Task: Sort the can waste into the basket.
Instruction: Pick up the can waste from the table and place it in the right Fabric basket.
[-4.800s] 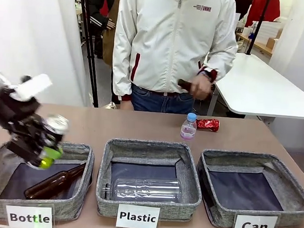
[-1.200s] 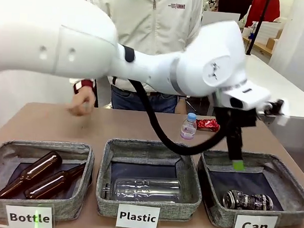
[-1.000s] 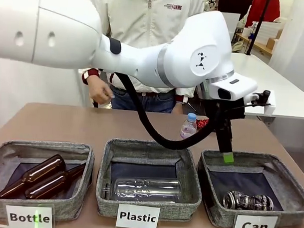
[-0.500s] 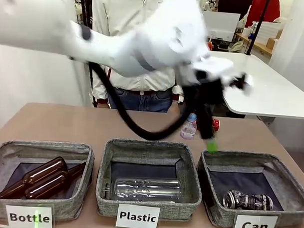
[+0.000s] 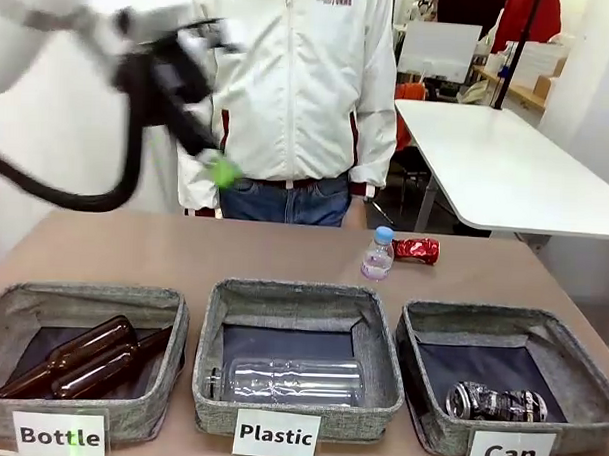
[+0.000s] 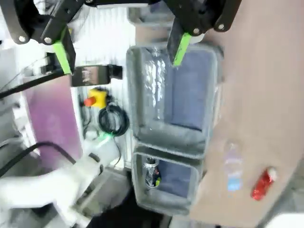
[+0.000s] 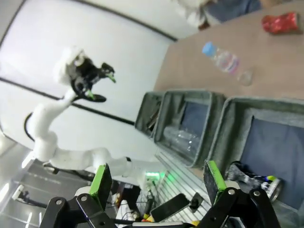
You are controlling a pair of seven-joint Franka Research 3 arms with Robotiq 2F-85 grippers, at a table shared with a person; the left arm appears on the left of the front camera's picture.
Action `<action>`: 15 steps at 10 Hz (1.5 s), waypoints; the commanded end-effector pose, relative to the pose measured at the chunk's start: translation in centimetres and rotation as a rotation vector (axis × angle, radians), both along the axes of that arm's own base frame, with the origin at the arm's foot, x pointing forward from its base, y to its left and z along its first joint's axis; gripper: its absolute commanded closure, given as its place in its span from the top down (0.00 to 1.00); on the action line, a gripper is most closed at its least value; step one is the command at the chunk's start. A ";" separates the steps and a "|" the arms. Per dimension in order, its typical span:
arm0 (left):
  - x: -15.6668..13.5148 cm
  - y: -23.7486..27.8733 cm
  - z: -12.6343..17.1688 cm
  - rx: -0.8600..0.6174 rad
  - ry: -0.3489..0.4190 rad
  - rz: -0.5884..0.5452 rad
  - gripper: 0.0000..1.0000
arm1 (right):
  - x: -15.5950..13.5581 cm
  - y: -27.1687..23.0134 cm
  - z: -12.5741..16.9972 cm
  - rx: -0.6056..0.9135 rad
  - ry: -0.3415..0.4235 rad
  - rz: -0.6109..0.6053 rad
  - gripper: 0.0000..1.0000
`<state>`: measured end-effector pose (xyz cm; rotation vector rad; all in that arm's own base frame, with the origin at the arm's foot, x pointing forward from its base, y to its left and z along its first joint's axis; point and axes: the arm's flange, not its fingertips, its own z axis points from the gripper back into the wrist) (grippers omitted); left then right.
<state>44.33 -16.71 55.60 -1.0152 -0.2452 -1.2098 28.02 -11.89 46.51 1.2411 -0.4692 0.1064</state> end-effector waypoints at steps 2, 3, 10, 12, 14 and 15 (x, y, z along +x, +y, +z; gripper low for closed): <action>-0.2 14.6 -7.7 -0.394 0.367 0.310 1.00 | 0.5 4.9 -0.6 0.116 0.163 0.012 1.00; -0.8 19.7 -11.1 -0.474 0.427 0.378 1.00 | 0.8 5.5 -0.7 0.129 0.181 0.016 1.00; -3.5 27.5 -16.7 -0.487 0.505 0.477 1.00 | 2.8 4.1 -0.5 0.115 0.194 0.036 1.00; -3.5 27.5 -16.7 -0.487 0.505 0.477 1.00 | 2.8 4.1 -0.5 0.115 0.194 0.036 1.00; -3.5 27.5 -16.7 -0.487 0.505 0.477 1.00 | 2.8 4.1 -0.5 0.115 0.194 0.036 1.00; -3.5 27.5 -16.7 -0.487 0.505 0.477 1.00 | 2.8 4.1 -0.5 0.115 0.194 0.036 1.00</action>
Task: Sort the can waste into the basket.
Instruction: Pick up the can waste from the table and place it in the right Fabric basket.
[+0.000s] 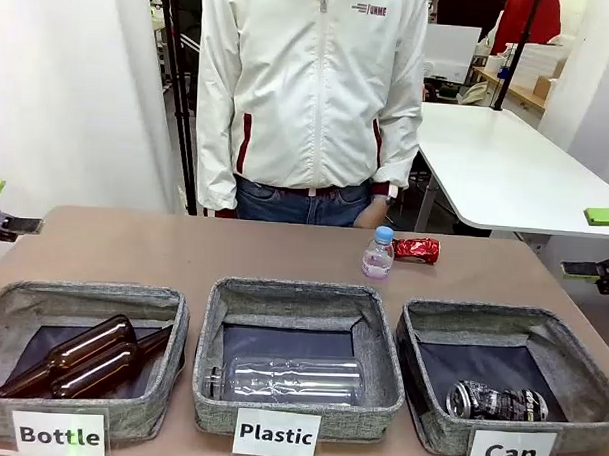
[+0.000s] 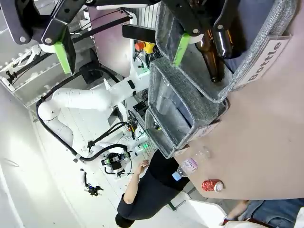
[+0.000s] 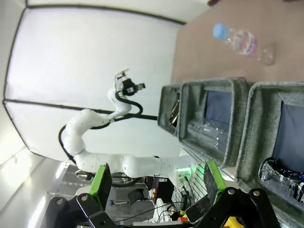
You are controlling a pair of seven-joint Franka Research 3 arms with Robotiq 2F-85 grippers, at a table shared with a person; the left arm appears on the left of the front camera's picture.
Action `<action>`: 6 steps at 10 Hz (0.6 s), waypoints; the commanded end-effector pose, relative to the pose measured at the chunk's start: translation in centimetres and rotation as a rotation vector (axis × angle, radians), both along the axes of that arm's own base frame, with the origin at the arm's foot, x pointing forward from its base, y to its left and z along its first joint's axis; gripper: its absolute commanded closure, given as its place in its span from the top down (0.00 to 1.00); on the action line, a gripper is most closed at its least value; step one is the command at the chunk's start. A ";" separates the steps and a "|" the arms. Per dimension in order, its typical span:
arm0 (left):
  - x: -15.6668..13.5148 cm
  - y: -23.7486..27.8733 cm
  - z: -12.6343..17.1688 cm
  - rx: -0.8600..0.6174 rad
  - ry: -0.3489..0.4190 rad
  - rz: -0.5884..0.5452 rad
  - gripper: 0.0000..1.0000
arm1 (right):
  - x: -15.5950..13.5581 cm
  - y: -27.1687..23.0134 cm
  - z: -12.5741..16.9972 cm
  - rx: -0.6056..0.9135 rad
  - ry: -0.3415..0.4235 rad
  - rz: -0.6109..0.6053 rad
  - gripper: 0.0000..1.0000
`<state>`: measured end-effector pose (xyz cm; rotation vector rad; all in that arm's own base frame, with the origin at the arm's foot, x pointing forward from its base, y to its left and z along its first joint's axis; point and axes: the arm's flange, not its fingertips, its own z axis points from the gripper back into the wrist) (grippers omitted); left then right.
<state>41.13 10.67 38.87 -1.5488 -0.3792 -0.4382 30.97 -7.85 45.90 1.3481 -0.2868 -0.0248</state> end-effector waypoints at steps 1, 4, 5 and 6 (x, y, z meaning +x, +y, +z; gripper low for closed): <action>-0.3 0.1 0.1 0.010 0.007 -0.006 1.00 | -0.2 0.1 0.1 0.008 -0.009 0.010 1.00; -0.3 0.1 0.1 0.010 0.007 -0.006 1.00 | -0.2 0.1 0.1 0.008 -0.009 0.010 1.00; -0.3 0.1 0.1 0.010 0.007 -0.006 1.00 | 0.0 0.0 0.0 0.000 0.000 0.000 1.00; -0.3 0.1 0.1 0.010 0.007 -0.006 1.00 | 1.8 1.1 0.5 -0.122 -0.021 0.028 1.00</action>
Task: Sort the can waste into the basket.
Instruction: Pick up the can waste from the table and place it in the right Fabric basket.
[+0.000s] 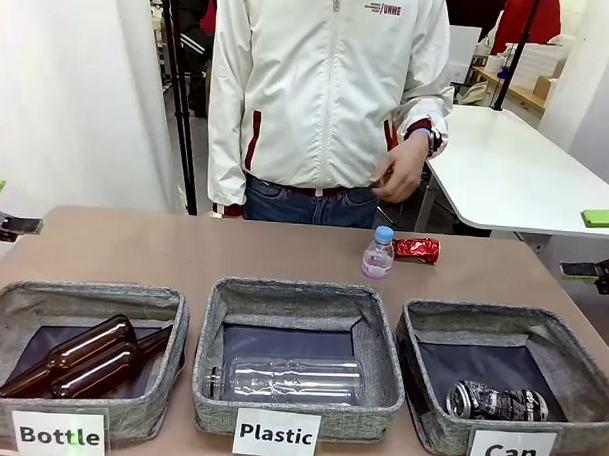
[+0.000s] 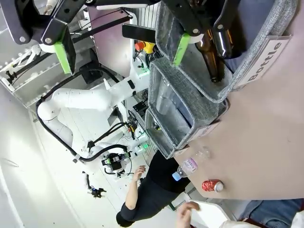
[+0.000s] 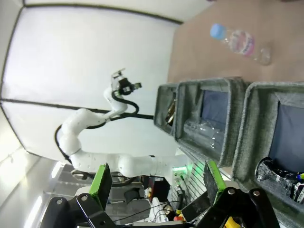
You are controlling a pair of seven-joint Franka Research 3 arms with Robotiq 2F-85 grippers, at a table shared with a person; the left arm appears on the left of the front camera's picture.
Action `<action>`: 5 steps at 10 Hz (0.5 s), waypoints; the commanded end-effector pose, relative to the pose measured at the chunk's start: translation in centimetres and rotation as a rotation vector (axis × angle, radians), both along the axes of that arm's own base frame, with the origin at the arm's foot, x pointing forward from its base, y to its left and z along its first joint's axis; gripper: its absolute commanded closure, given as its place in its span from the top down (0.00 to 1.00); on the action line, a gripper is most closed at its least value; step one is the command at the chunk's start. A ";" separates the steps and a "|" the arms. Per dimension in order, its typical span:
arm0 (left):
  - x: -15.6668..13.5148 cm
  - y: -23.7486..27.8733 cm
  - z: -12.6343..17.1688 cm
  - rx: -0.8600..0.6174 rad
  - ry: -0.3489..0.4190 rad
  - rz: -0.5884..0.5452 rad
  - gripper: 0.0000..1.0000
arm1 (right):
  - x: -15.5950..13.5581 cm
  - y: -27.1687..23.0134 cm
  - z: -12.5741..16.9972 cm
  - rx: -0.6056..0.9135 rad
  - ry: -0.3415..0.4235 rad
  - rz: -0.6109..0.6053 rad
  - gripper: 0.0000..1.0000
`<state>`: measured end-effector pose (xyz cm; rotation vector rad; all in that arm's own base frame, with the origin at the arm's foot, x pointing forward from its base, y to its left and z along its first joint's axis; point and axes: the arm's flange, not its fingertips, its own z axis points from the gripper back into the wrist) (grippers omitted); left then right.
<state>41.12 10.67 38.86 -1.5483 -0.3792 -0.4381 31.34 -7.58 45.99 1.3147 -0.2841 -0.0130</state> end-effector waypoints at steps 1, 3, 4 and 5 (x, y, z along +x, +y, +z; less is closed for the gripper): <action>-0.3 0.1 0.1 0.009 0.007 -0.007 1.00 | 4.9 2.3 1.3 -0.241 0.016 -0.036 1.00; -0.3 0.1 0.1 0.009 0.007 -0.007 1.00 | 11.3 4.6 2.6 -0.459 0.040 -0.092 1.00; -0.3 0.1 0.1 0.009 0.007 -0.007 1.00 | 10.8 3.7 3.2 -0.438 0.028 -0.087 1.00; -0.3 0.1 0.1 0.009 0.007 -0.007 1.00 | 9.4 2.2 3.7 -0.414 0.038 -0.116 1.00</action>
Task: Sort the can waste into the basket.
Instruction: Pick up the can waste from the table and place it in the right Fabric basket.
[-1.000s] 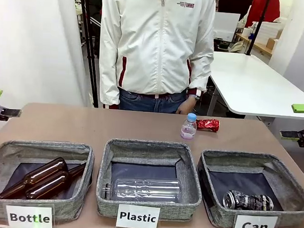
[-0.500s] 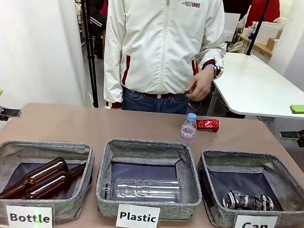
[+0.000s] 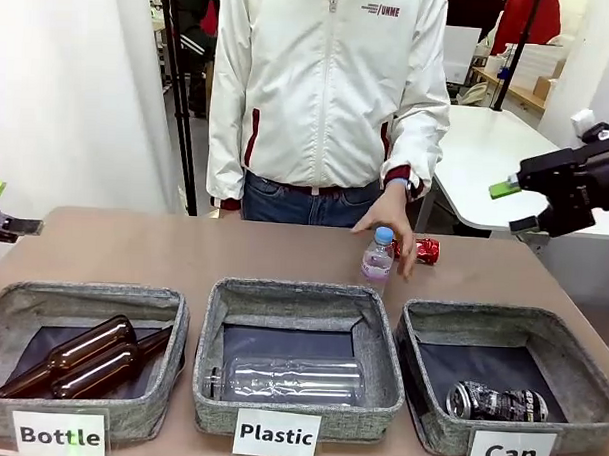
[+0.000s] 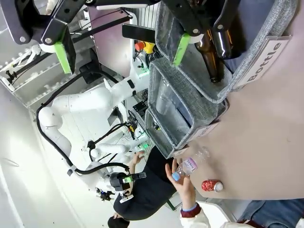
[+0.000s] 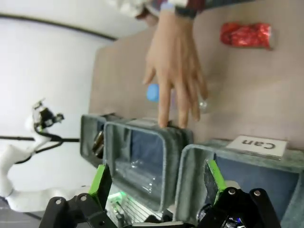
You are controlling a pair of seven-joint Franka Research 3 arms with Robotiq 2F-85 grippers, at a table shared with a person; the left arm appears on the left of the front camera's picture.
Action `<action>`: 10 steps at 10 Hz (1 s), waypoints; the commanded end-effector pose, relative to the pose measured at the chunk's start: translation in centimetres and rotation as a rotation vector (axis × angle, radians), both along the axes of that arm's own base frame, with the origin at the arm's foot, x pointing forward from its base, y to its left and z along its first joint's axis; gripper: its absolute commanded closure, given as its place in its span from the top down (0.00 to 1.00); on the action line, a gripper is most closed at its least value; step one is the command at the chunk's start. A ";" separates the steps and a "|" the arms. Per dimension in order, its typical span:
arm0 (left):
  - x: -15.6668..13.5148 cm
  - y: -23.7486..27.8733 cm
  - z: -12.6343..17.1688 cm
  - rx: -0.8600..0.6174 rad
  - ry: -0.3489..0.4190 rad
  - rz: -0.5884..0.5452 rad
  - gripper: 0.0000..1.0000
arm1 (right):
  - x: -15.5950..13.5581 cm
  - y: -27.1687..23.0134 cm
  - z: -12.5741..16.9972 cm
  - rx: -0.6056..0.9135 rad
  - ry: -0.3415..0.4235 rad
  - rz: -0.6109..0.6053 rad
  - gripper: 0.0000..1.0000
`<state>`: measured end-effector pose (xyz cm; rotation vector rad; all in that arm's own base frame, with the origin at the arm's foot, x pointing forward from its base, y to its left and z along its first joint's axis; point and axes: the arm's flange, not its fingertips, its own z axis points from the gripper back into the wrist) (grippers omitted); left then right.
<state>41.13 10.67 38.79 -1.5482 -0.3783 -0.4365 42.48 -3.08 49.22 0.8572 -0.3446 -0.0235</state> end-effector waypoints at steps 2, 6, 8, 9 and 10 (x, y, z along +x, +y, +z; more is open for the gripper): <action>-0.3 0.1 0.1 0.009 0.006 -0.007 1.00 | -5.5 -6.1 -0.6 0.039 0.080 -0.051 1.00; -0.3 0.1 0.1 0.009 0.006 -0.007 1.00 | -13.3 -10.9 -3.6 0.149 -0.018 -0.068 1.00; -0.3 0.1 0.1 0.009 0.006 -0.007 1.00 | -13.1 -10.7 -3.7 0.148 -0.019 -0.064 1.00; -0.3 0.1 0.1 0.009 0.006 -0.007 1.00 | -13.0 -10.6 -3.5 0.146 -0.019 -0.060 1.00; -0.3 0.1 0.1 0.009 0.006 -0.007 1.00 | -12.8 -10.4 -3.4 0.142 -0.021 -0.058 1.00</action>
